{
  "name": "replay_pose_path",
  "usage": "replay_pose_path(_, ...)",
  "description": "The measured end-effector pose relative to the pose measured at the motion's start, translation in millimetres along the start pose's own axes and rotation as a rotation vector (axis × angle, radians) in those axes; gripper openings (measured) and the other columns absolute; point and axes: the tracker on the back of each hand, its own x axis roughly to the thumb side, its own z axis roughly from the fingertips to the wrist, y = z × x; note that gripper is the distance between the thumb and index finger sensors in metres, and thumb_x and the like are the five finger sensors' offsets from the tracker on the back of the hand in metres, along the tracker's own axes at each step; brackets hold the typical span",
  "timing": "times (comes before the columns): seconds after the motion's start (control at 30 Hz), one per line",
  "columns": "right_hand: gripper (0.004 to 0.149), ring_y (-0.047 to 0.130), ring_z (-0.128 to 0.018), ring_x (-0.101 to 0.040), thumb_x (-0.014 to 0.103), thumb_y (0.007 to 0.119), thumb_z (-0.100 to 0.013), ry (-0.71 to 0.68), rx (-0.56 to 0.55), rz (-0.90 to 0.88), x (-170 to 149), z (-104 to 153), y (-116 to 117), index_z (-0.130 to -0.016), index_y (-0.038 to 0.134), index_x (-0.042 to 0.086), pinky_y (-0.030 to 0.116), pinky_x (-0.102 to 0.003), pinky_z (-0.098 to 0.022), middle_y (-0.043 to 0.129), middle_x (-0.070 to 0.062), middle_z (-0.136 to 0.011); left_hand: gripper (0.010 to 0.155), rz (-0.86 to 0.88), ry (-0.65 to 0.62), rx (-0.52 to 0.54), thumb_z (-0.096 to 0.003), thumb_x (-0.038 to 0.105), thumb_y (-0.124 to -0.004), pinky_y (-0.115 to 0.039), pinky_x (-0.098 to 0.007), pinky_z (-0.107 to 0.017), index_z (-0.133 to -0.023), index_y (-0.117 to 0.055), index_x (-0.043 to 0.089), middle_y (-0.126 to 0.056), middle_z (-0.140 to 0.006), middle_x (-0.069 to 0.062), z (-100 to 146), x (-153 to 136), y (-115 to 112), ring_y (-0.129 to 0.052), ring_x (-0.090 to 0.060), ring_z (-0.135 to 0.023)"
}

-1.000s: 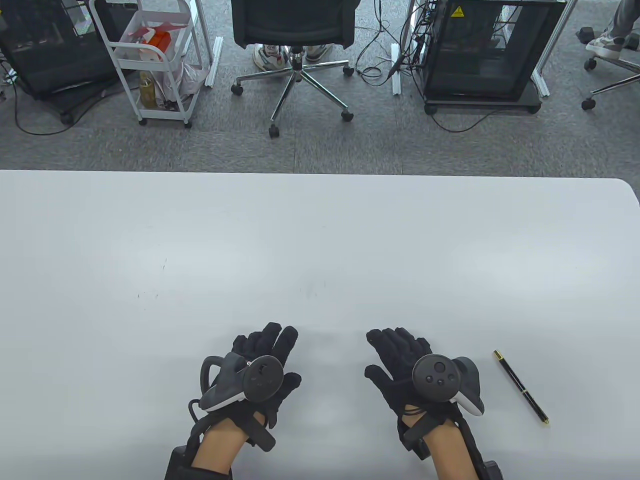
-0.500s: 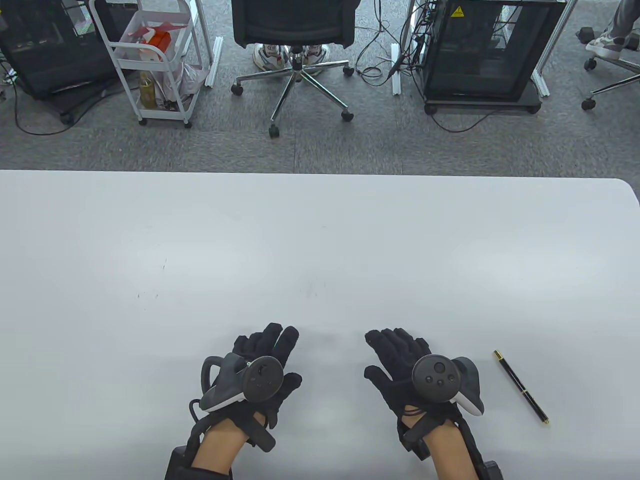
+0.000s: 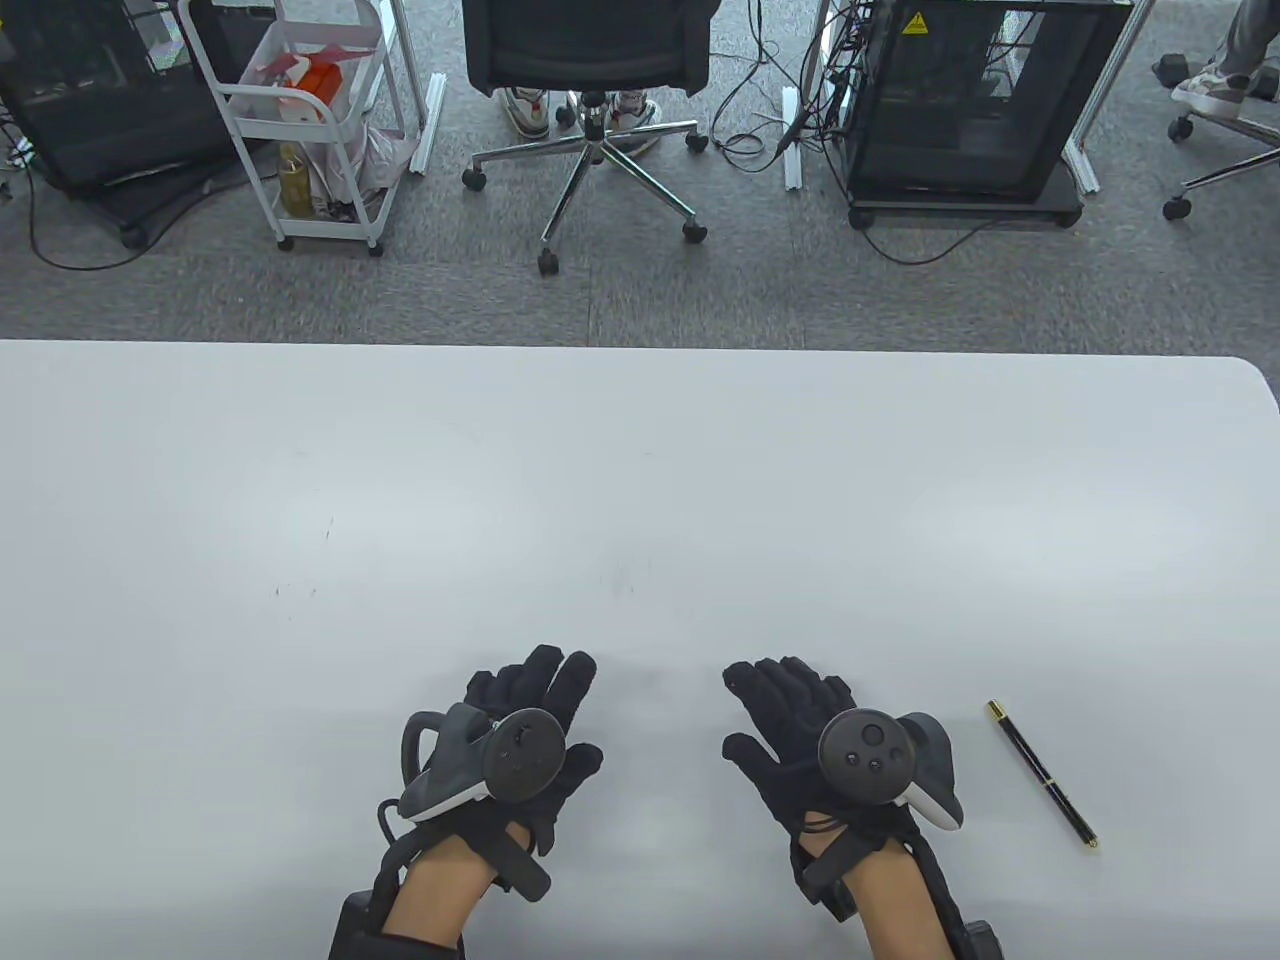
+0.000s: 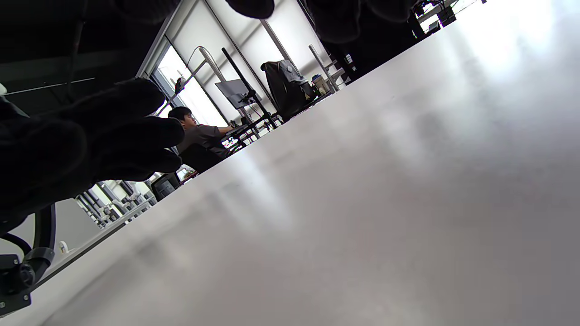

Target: Remove fountain pen cap from fountain pen with right hand

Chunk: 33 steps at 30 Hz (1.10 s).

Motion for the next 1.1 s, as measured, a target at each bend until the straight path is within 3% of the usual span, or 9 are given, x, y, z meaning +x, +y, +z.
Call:
replay_pose_path(0.3,0.068,0.046,-0.105,-0.052,0.058,0.062,-0.054,0.013,-0.046,-0.019,-6,3,-12,-0.111,0.041,0.029,0.03,-0.071,-0.073,0.05,-0.023,-0.114,0.08,0.032,0.032,0.019,-0.0334,0.063,-0.052,-0.049,-0.073,-0.065,-0.101,-0.023,0.032,-0.042,-0.112,-0.019,1,-8,4,-0.064,-0.049,-0.099)
replay_pose_path(0.53,0.067,0.06,-0.098,-0.049,0.055,0.068,-0.052,0.089,-0.148,0.139,-18,12,-37,-0.11,0.043,0.03,0.035,-0.069,-0.073,0.058,-0.022,-0.11,0.079,0.037,0.033,0.023,-0.0336,0.063,-0.052,-0.048,-0.072,-0.065,-0.101,-0.023,0.032,-0.041,-0.112,-0.019,2,-7,5,-0.064,-0.048,-0.099)
replay_pose_path(0.73,0.067,0.063,-0.096,-0.047,0.052,0.072,-0.051,0.283,-0.221,0.265,-43,32,-65,-0.108,0.046,0.029,0.037,-0.067,-0.073,0.06,-0.02,-0.108,0.079,0.049,0.035,0.033,-0.0335,0.062,-0.052,-0.048,-0.073,-0.065,-0.101,-0.024,0.032,-0.042,-0.112,-0.02,3,-9,7,-0.064,-0.049,-0.099)
replay_pose_path(0.93,0.067,0.066,-0.094,-0.046,0.049,0.075,-0.05,0.571,-0.255,0.384,-73,56,-84,-0.107,0.05,0.026,0.04,-0.066,-0.073,0.063,-0.02,-0.106,0.079,0.056,0.039,0.038,-0.0334,0.062,-0.052,-0.048,-0.073,-0.065,-0.101,-0.025,0.032,-0.042,-0.112,-0.02,5,-11,8,-0.064,-0.049,-0.099)
replay_pose_path(1.1,0.067,0.068,-0.094,-0.045,0.04,0.081,-0.047,0.774,-0.253,0.371,-95,75,-91,-0.105,0.053,0.023,0.041,-0.066,-0.073,0.065,-0.018,-0.105,0.079,0.066,0.039,0.04,-0.0333,0.062,-0.053,-0.048,-0.073,-0.065,-0.101,-0.026,0.032,-0.043,-0.112,-0.02,4,-12,9,-0.065,-0.049,-0.099)
